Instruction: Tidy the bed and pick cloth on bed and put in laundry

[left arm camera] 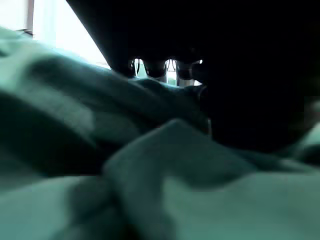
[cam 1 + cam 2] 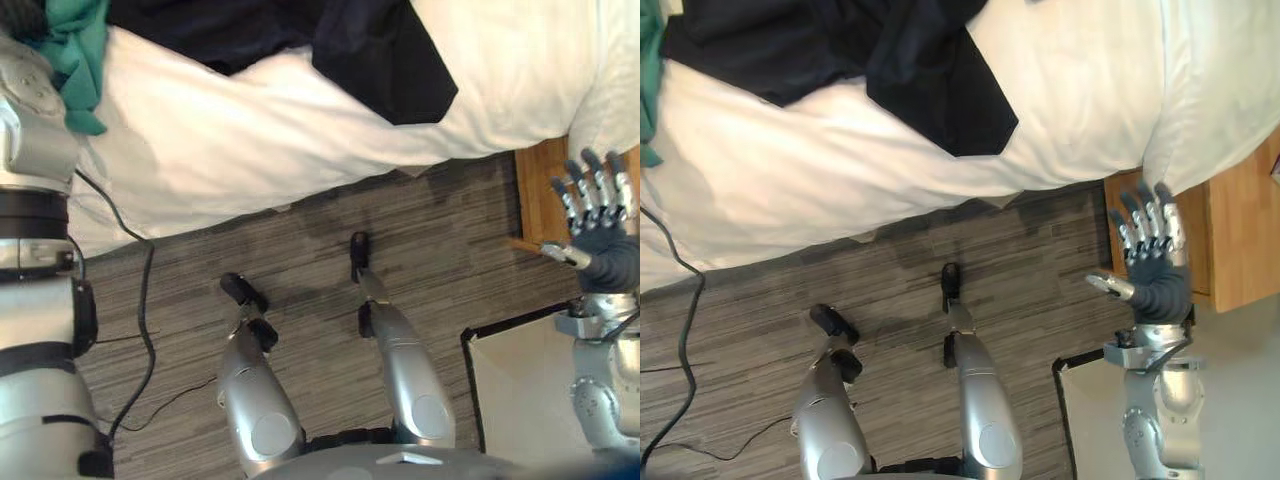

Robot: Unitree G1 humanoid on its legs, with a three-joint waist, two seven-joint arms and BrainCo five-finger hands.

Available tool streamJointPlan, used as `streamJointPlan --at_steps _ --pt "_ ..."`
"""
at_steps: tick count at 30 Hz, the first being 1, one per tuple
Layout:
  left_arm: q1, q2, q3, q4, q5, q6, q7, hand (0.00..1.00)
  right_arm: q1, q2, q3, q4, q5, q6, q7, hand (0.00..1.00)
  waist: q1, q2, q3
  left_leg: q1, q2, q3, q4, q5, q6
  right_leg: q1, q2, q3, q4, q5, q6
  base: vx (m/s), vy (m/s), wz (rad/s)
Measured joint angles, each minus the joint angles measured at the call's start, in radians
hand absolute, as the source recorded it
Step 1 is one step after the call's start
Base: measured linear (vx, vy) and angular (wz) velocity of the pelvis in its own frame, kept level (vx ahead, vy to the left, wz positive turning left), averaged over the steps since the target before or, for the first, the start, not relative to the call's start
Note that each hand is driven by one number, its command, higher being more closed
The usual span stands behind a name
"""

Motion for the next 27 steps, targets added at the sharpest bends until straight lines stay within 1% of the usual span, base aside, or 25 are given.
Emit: streamJointPlan --at_steps 1,2,4,5,6,8,9,10,11,12,13,14,15,16,17,18,19,20,21,22,23,24,25,26,27 --pt "0.026 0.001 -0.023 -0.028 -0.011 -0.001 -0.019 1.00 -0.023 -0.023 -0.013 -0.024 -0.011 -0.001 -0.008 0.00 0.001 0.011 -0.006 0.004 -0.005 0.002 -0.003 0.000 0.001 0.000 -0.006 0.000 0.002 -0.001 0.001 0.06 0.018 0.02" --pt "0.039 0.001 -0.033 -0.042 -0.014 -0.001 -0.025 1.00 -0.032 -0.035 -0.019 -0.039 -0.019 -0.003 -0.013 0.00 0.002 0.017 -0.008 0.005 -0.008 0.003 -0.004 0.000 0.002 0.000 -0.011 0.000 0.003 -0.001 0.001 0.05 0.026 0.01" --pt "0.097 0.004 -0.044 -0.089 -0.065 -0.001 -0.038 1.00 -0.072 -0.078 -0.023 -0.091 -0.086 -0.004 -0.046 0.00 0.006 0.032 -0.017 0.021 -0.019 0.009 -0.013 0.001 0.005 0.004 -0.019 -0.004 0.014 -0.001 0.002 0.06 0.022 -0.01" --pt "0.115 0.005 -0.044 -0.103 -0.078 -0.002 -0.043 1.00 -0.080 -0.084 -0.023 -0.105 -0.104 -0.004 -0.052 0.00 0.009 0.034 -0.018 0.031 -0.024 0.013 -0.022 0.003 0.007 0.007 -0.022 -0.006 0.017 -0.001 0.002 0.07 0.022 -0.02" --pt "0.163 0.000 -0.044 -0.131 -0.116 -0.012 -0.057 1.00 -0.092 -0.092 -0.030 -0.134 -0.146 -0.004 -0.067 0.00 0.016 0.047 -0.025 0.048 -0.034 0.017 -0.035 0.005 0.009 0.015 -0.029 -0.015 0.022 -0.002 0.003 0.07 0.028 0.02" --pt "0.276 -0.016 -0.043 -0.186 -0.216 -0.051 -0.086 1.00 -0.099 -0.092 -0.035 -0.183 -0.230 0.005 -0.106 0.00 0.028 0.074 -0.040 0.085 -0.052 0.018 -0.060 0.007 0.012 0.049 -0.044 -0.037 0.023 -0.010 0.013 0.08 0.035 0.10" --pt "0.314 -0.027 -0.042 -0.201 -0.239 -0.064 -0.093 1.00 -0.098 -0.092 -0.034 -0.198 -0.253 0.009 -0.117 0.00 0.029 0.085 -0.046 0.095 -0.057 0.016 -0.067 0.007 0.012 0.062 -0.048 -0.045 0.023 -0.015 0.019 0.06 0.042 0.28" --pt "0.422 -0.066 -0.033 -0.237 -0.319 -0.108 -0.110 1.00 -0.096 -0.091 -0.028 -0.238 -0.352 0.036 -0.161 0.00 0.030 0.107 -0.064 0.117 -0.072 0.004 -0.085 0.007 0.012 0.093 -0.062 -0.065 0.025 -0.031 0.025 0.03 0.034 0.33" --pt "0.468 -0.085 -0.028 -0.251 -0.353 -0.127 -0.115 1.00 -0.096 -0.091 -0.019 -0.253 -0.387 0.047 -0.177 0.00 0.030 0.116 -0.072 0.125 -0.079 -0.004 -0.093 0.007 0.012 0.105 -0.068 -0.078 0.027 -0.038 0.029 0.04 0.045 0.38" --pt "0.534 -0.114 -0.006 -0.266 -0.409 -0.160 -0.130 1.00 -0.098 -0.090 0.003 -0.267 -0.435 0.068 -0.200 0.00 0.034 0.123 -0.080 0.141 -0.086 -0.011 -0.101 0.007 0.012 0.120 -0.075 -0.090 0.035 -0.051 0.028 0.04 0.037 0.33" --pt "0.618 -0.168 0.023 -0.280 -0.466 -0.205 -0.151 1.00 -0.100 -0.088 0.047 -0.270 -0.490 0.099 -0.220 0.00 0.045 0.127 -0.108 0.142 -0.092 -0.024 -0.108 0.007 0.012 0.124 -0.082 -0.106 0.045 -0.065 0.031 0.05 0.036 0.39" --pt "0.689 -0.220 0.048 -0.288 -0.532 -0.251 -0.185 1.00 -0.111 -0.081 0.088 -0.269 -0.559 0.146 -0.247 0.00 0.058 0.129 -0.127 0.143 -0.094 -0.040 -0.109 0.009 0.015 0.132 -0.086 -0.124 0.055 -0.074 0.028 0.04 0.019 0.37" --pt "0.721 -0.245 0.058 -0.289 -0.561 -0.271 -0.203 1.00 -0.118 -0.075 0.107 -0.266 -0.590 0.173 -0.256 0.00 0.063 0.128 -0.135 0.144 -0.095 -0.049 -0.110 0.011 0.017 0.135 -0.090 -0.135 0.061 -0.078 0.028 0.04 0.012 0.48" --pt "0.783 -0.295 0.078 -0.286 -0.604 -0.298 -0.247 1.00 -0.143 -0.068 0.136 -0.251 -0.637 0.220 -0.274 0.00 0.068 0.128 -0.136 0.145 -0.100 -0.069 -0.111 0.017 0.025 0.153 -0.094 -0.160 0.070 -0.090 0.030 0.02 0.001 0.56" --pt "0.850 -0.348 0.082 -0.267 -0.614 -0.308 -0.287 1.00 -0.176 -0.052 0.150 -0.223 -0.677 0.255 -0.292 0.00 0.079 0.127 -0.137 0.147 -0.106 -0.090 -0.116 0.023 0.032 0.167 -0.101 -0.180 0.082 -0.103 0.030 0.01 0.003 0.58" --pt "0.887 -0.377 0.083 -0.238 -0.614 -0.310 -0.302 1.00 -0.200 -0.040 0.155 -0.199 -0.698 0.272 -0.304 0.00 0.084 0.126 -0.138 0.148 -0.109 -0.101 -0.122 0.026 0.033 0.173 -0.103 -0.190 0.086 -0.107 0.031 0.00 0.006 0.56" --pt "0.958 -0.438 0.084 -0.142 -0.612 -0.309 -0.311 1.00 -0.259 -0.025 0.169 -0.124 -0.726 0.310 -0.328 0.00 0.088 0.120 -0.137 0.151 -0.118 -0.128 -0.138 0.037 0.036 0.187 -0.107 -0.209 0.088 -0.113 0.033 0.00 0.012 0.51" --pt "1.017 -0.494 0.088 -0.016 -0.609 -0.305 -0.308 1.00 -0.327 -0.017 0.178 -0.018 -0.746 0.352 -0.349 0.00 0.102 0.109 -0.136 0.152 -0.124 -0.147 -0.154 0.048 0.038 0.197 -0.108 -0.225 0.086 -0.116 0.033 -0.01 0.009 0.47" --pt "1.044 -0.518 0.094 0.050 -0.601 -0.304 -0.301 1.00 -0.361 -0.013 0.180 0.041 -0.748 0.377 -0.359 0.00 0.114 0.100 -0.135 0.151 -0.126 -0.155 -0.163 0.056 0.038 0.199 -0.108 -0.231 0.084 -0.117 0.032 -0.02 -0.004 0.46" --pt "1.094 -0.560 0.119 0.162 -0.593 -0.304 -0.292 1.00 -0.428 -0.013 0.181 0.164 -0.756 0.423 -0.377 0.00 0.138 0.085 -0.130 0.143 -0.129 -0.182 -0.173 0.069 0.042 0.215 -0.105 -0.254 0.067 -0.117 0.031 -0.03 -0.014 0.57" --pt "1.134 -0.585 0.155 0.229 -0.588 -0.311 -0.279 1.00 -0.489 -0.015 0.181 0.271 -0.766 0.467 -0.398 0.00 0.159 0.071 -0.122 0.135 -0.130 -0.212 -0.183 0.083 0.045 0.230 -0.102 -0.278 0.057 -0.116 0.030 -0.04 -0.015 0.60" --pt "1.150 -0.593 0.174 0.252 -0.578 -0.322 -0.271 1.00 -0.519 -0.014 0.183 0.318 -0.774 0.487 -0.405 0.00 0.174 0.063 -0.117 0.134 -0.130 -0.224 -0.185 0.087 0.045 0.237 -0.101 -0.284 0.053 -0.116 0.030 -0.06 -0.005 0.57" --pt "1.174 -0.600 0.203 0.293 -0.533 -0.349 -0.259 1.00 -0.580 -0.014 0.191 0.394 -0.798 0.529 -0.421 0.00 0.206 0.056 -0.113 0.135 -0.134 -0.246 -0.197 0.097 0.046 0.256 -0.099 -0.304 0.040 -0.114 0.026 -0.05 0.007 0.42" --pt "1.183 -0.599 0.207 0.308 -0.512 -0.361 -0.255 1.00 -0.609 -0.015 0.194 0.422 -0.808 0.542 -0.428 0.00 0.215 0.054 -0.112 0.135 -0.138 -0.255 -0.207 0.104 0.048 0.264 -0.100 -0.314 0.033 -0.113 0.025 -0.06 0.025 0.49" --pt "1.205 -0.599 0.222 0.325 -0.476 -0.388 -0.254 1.00 -0.682 -0.015 0.214 0.471 -0.817 0.559 -0.439 0.00 0.224 0.044 -0.107 0.134 -0.145 -0.270 -0.221 0.111 0.048 0.273 -0.101 -0.328 0.020 -0.108 0.024 -0.08 0.055 0.36"
